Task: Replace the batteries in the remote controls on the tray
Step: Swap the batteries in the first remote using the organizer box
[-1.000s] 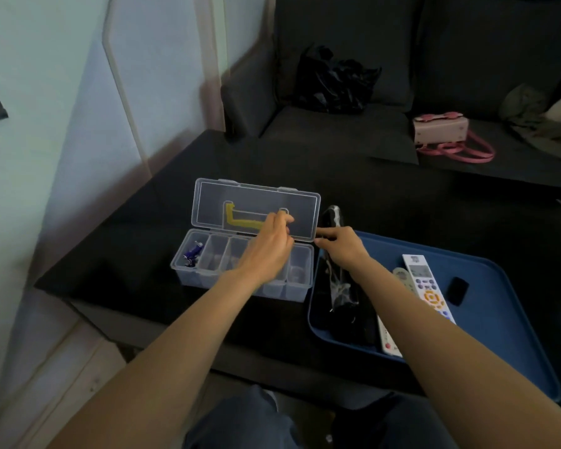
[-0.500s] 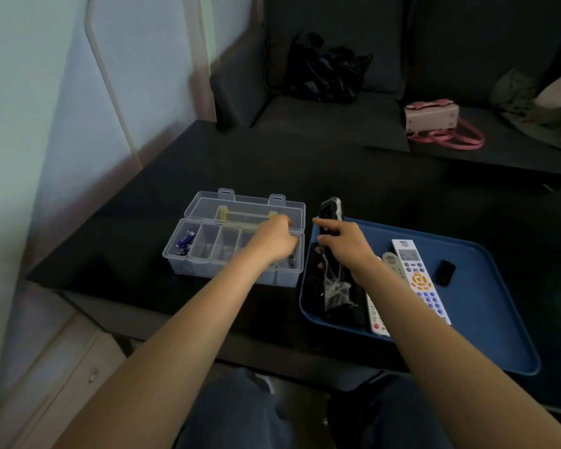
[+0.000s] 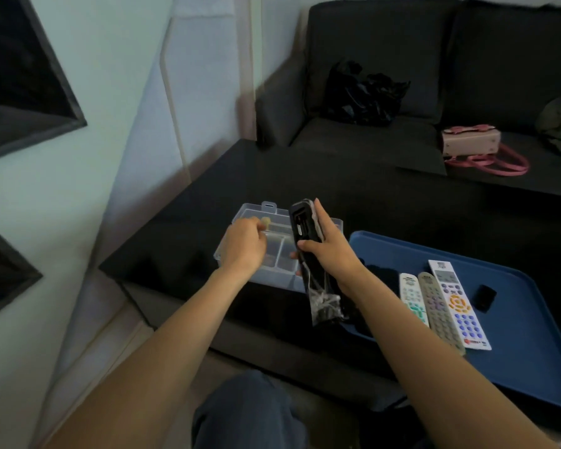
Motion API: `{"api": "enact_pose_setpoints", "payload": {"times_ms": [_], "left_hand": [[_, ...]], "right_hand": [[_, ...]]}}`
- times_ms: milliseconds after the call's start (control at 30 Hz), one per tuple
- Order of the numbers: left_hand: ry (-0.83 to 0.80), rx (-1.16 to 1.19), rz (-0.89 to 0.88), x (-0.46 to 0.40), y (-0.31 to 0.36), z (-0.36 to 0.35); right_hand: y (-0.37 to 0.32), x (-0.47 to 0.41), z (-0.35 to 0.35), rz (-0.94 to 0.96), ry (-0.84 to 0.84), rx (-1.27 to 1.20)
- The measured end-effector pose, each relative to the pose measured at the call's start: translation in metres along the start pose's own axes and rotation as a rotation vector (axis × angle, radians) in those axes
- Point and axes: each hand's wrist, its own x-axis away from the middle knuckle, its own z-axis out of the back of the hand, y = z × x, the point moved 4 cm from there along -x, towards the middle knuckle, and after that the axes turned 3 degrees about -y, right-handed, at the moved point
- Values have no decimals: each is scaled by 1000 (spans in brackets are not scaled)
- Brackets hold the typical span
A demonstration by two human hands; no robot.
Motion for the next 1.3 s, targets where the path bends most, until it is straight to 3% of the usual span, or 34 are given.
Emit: {"api": "enact_pose_setpoints", "payload": {"times_ms": [133,233,467,533,733,800,967,1067,1300], "left_hand": [[33,-306,33,-10,-34,17],[-93,-373,121,-27,-55,17],[-165,-524,7,-45,-55,1],[-160,-357,73,-47,-58,3],[-181,440,264,-42,-68,14],[-246,539,259,-39,-64,12],[-287,372,301,-45,-61,5],[-255,242,234,-48,-62,3],[-360,-172,176,-47,-50,-3]], "right_hand": [[3,-13,-32,-60,-41,-99],[2,-23,-49,-67,-75,-88],[4,-38,-67,-79,-65,27],[5,-40,-67,-92,-73,24],[3,-47,-64,-82,-61,-15],[1,-48,-65,-54,-61,-6],[-2,-45,-65,-47,-75,-28],[1,-45,-62,-79,-75,-56],[5,-45,-60,-108,-78,-88]]}}
